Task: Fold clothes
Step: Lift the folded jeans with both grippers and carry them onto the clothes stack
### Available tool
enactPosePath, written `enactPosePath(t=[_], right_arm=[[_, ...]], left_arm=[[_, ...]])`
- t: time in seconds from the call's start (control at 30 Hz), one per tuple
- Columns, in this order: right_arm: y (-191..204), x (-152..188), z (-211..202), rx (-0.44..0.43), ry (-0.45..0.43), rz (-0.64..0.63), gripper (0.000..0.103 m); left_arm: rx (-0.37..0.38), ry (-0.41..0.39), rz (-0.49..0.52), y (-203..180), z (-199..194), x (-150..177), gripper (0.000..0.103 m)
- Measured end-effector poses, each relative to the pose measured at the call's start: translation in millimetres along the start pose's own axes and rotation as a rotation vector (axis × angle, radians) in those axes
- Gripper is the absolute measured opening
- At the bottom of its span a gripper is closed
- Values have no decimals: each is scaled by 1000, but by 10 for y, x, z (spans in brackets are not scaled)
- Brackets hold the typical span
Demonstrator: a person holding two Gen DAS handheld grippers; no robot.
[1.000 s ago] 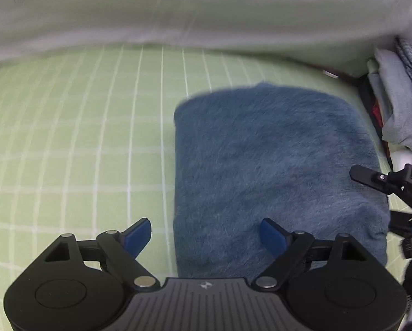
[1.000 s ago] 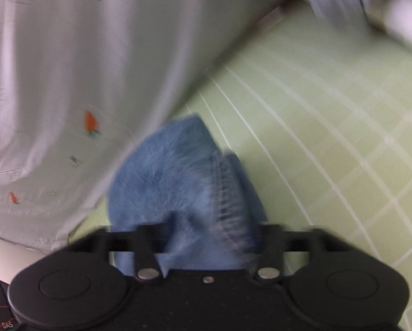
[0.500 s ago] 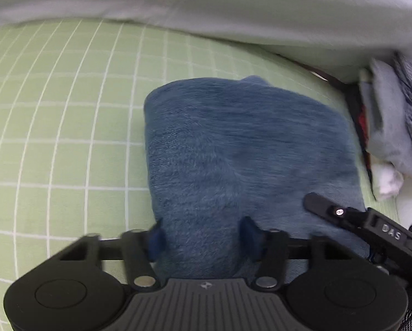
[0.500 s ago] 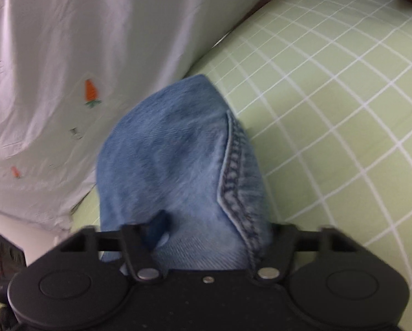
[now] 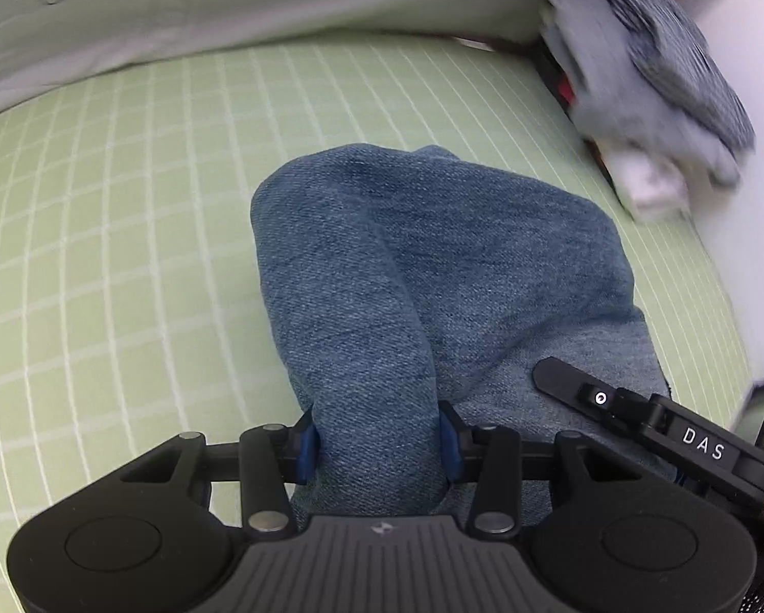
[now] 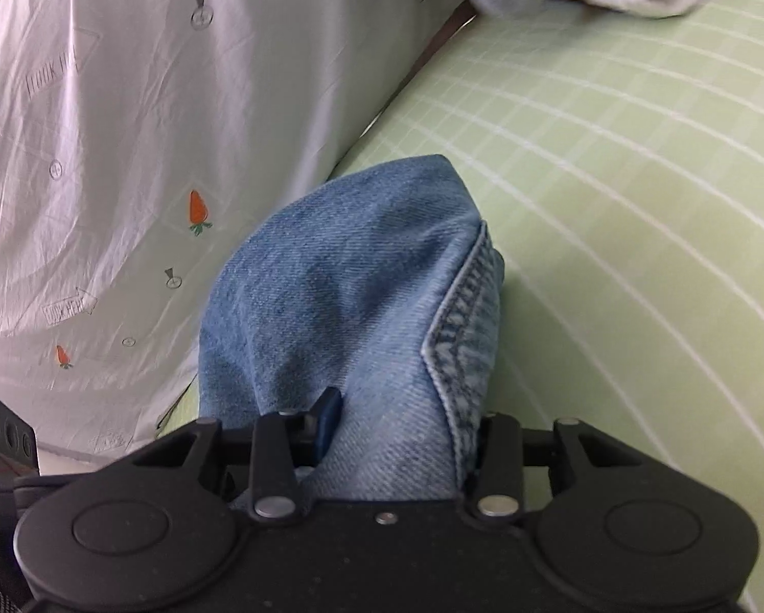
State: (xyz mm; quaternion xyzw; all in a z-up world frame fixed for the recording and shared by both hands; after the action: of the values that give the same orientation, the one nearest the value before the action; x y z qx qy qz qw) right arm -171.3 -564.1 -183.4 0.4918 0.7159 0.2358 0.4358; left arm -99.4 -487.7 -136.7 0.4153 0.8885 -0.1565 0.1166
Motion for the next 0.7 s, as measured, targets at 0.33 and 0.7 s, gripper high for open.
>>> enactPosePath(t=[0.33,0.7], right_arm=[[-483,353,-741,45,-131,105,40],[-160,419,-785,127,-160,36,38]], left_arm=[[-5,30,150,-557,-68,539,45],[66,22,132,-364,-213,591,45]])
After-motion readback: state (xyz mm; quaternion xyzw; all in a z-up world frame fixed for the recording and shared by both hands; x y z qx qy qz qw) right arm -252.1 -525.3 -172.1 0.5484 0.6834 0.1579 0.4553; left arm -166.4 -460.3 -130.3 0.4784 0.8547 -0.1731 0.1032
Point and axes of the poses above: each gripper's, at about its wrist camera, not at the fingertips, and z roughly the way its jaws point, y to its left, x to its underside, the point moved 9 cm from there along z, roughly the way its jaws point, and after that the axes turned 5 degrees about -x, right-handed, at the moved point
